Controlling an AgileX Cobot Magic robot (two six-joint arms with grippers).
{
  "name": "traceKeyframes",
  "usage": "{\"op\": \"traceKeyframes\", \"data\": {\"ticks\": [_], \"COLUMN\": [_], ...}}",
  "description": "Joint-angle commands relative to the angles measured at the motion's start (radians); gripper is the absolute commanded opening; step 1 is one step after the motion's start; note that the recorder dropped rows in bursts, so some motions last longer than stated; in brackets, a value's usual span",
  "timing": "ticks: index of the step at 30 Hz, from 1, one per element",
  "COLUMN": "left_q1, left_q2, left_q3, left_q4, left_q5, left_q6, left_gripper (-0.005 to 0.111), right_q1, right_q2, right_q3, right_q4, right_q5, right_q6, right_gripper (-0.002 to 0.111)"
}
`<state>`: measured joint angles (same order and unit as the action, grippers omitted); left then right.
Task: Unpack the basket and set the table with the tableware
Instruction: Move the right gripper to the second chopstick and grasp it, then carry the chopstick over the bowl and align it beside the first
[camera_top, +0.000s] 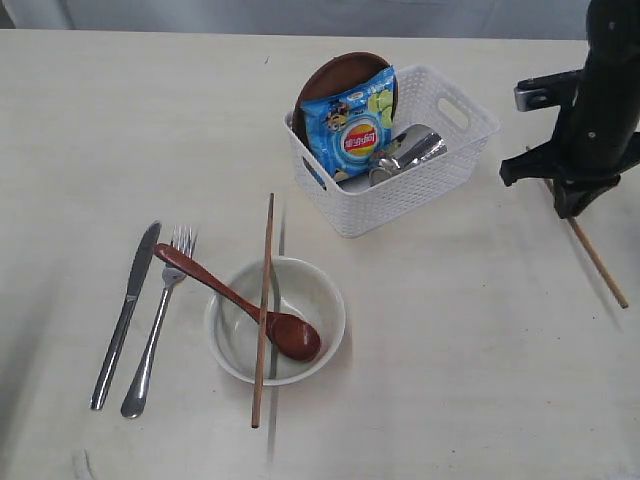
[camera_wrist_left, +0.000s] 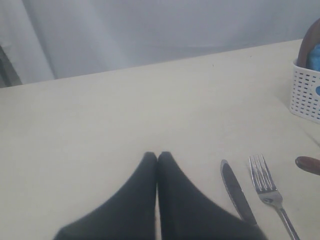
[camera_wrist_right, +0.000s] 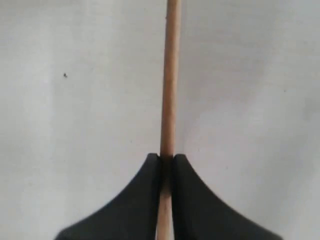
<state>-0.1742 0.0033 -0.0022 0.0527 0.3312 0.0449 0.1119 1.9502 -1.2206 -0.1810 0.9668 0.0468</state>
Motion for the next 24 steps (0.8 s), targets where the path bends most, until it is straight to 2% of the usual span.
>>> {"op": "traceKeyframes", "data": {"ticks": [1,8,12,18,24], "left_q1": [0.002,0.002,0.002,0.002,0.002], "left_q2": [-0.003,-0.003,-0.003,-0.003,-0.003], "left_q3": [0.002,0.002,0.002,0.002,0.002], "left_q4": [-0.001,-0.001,-0.001,-0.001,-0.001], "left_q5": [-0.006,-0.006,-0.006,-0.006,-0.006], "left_q6": [0.0,0.0,0.0,0.0,0.0], "left_gripper": [0.0,0.0,0.0,0.0,0.0], "right_q1": [-0.002,0.012,0.12,0.312,0.507], "right_q2": [-0.127,-0.344,-0.388,-0.397,-0.385], "right_q3": [0.001,0.001,0.033,0.189,0.24], "right_q4": [0.008,0.361,0.528,0.801,0.822], "right_q5": [0.106,0.134,0.164,0.029,-0.19], "right_q6": [0.037,-0.015,-0.047,-0.1,-0.091], "right_gripper": [0.0,0.0,0.0,0.0,0.0]}}
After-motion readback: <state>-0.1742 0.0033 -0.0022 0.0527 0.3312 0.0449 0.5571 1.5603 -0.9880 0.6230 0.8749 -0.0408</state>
